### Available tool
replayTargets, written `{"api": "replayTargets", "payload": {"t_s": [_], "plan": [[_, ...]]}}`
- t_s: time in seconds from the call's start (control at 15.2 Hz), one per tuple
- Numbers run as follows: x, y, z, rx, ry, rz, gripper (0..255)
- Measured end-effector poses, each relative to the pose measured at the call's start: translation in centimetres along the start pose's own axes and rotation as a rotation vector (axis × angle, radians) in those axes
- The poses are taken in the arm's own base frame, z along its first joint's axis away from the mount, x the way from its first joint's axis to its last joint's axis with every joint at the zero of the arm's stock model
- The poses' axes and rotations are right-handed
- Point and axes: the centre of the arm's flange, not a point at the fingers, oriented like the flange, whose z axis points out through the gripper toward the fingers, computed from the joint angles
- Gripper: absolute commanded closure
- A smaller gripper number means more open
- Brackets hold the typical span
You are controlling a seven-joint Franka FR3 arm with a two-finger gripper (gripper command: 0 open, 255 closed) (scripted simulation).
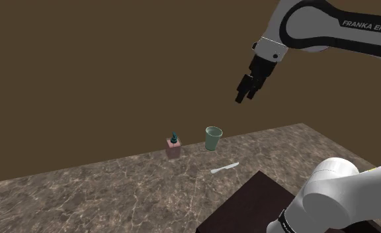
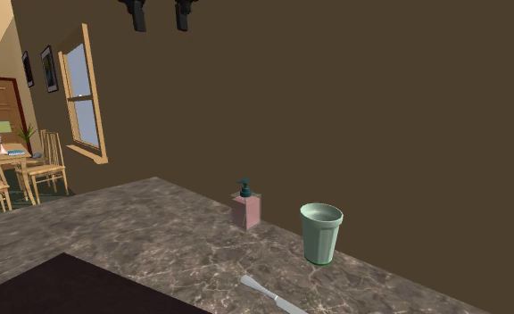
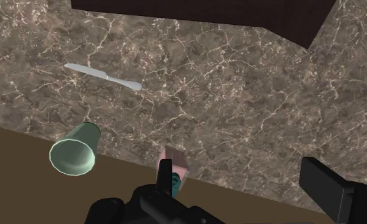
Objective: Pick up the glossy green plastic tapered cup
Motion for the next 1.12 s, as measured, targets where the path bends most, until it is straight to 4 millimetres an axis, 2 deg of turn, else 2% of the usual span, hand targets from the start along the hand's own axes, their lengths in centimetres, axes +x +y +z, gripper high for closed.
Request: {"api": "replayTargets", "payload": {"t_s": [0.13, 0.26, 1.12], "plan": [[0.2, 0.1, 0.5, -0.003, -0.002, -0.002, 0], [1.0, 1.1, 2.5, -0.012, -0.008, -0.008, 0], [7.5, 7.6, 16.2, -0.090, -0.050, -0.058, 0]]}}
